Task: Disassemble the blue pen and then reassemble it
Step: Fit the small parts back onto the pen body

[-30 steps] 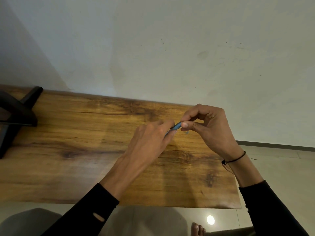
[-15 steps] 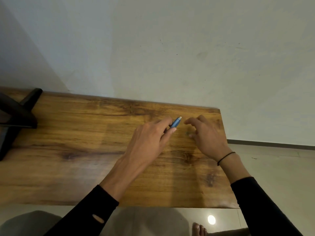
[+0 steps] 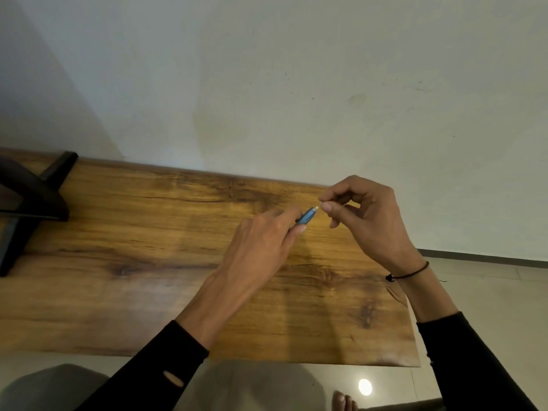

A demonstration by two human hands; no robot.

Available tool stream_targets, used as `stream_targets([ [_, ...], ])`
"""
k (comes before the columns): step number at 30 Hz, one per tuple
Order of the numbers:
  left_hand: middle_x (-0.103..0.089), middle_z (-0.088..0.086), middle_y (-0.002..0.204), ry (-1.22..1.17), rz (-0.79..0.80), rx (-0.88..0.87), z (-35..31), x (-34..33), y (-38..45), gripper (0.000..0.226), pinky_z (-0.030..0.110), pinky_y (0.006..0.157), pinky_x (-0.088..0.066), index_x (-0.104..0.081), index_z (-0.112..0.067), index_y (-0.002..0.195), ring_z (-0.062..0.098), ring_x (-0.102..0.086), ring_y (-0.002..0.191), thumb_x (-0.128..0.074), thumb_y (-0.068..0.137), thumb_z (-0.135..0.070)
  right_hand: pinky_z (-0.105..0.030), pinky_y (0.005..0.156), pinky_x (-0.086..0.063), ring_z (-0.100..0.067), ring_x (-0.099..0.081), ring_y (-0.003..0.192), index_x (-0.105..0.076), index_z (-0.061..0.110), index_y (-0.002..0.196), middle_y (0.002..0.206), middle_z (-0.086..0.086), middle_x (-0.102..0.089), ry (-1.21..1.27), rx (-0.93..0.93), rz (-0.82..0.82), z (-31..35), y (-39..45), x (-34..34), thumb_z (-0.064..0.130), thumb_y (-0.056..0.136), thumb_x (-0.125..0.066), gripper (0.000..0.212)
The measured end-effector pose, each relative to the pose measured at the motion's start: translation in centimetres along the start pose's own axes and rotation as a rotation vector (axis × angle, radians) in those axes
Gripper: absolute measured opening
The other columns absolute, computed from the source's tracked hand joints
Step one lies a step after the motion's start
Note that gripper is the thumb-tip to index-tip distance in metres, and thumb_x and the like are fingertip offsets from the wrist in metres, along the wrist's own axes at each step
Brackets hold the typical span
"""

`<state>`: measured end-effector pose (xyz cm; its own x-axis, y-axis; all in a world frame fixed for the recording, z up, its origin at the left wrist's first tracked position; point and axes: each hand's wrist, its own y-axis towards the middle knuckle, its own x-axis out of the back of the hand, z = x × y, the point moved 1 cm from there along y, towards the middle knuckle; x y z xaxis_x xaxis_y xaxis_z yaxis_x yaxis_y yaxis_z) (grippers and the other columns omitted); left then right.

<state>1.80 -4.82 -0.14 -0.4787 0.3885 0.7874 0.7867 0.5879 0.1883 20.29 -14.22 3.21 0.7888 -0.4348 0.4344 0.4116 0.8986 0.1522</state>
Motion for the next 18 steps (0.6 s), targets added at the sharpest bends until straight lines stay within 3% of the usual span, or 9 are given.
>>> stream_targets([
  [6,-0.071,-0.001,0.097,-0.013,0.052,0.03,0.08,-0.15,0.0,0.019,0.048,0.071,-0.06,-0.06,-0.024,0.124,0.025,-0.072,0.076,-0.052,0.113,-0.036,-0.045,0.064,-0.065,-0.025,-0.069,0.084,-0.078,0.005,0.103,0.099,-0.01,-0.072,-0.073,0.043,0.086,0.89,-0.67,0.19,0.001,0.092,-0.079,0.012],
  [12,-0.069,-0.001,0.099,0.032,0.071,0.032,0.07,-0.58,0.02,0.021,0.042,0.067,-0.056,-0.06,-0.024,0.127,0.023,-0.067,0.079,-0.05,0.113,-0.037,-0.044,0.063,-0.064,-0.023,-0.068,0.082,-0.078,0.004,0.103,0.098,-0.01,-0.07,-0.079,0.066,0.067,1.0,-0.65,0.59,0.0,0.092,-0.078,0.011],
  [18,-0.068,-0.002,0.1,0.095,0.07,0.015,0.15,-0.88,0.03,0.023,0.031,0.064,-0.039,-0.06,-0.024,0.128,0.019,-0.064,0.078,-0.049,0.114,-0.037,-0.049,0.065,-0.063,-0.022,-0.068,0.08,-0.079,0.007,0.101,0.096,-0.005,-0.07,-0.116,0.04,0.107,0.89,-0.59,0.4,0.002,0.092,-0.079,0.01],
])
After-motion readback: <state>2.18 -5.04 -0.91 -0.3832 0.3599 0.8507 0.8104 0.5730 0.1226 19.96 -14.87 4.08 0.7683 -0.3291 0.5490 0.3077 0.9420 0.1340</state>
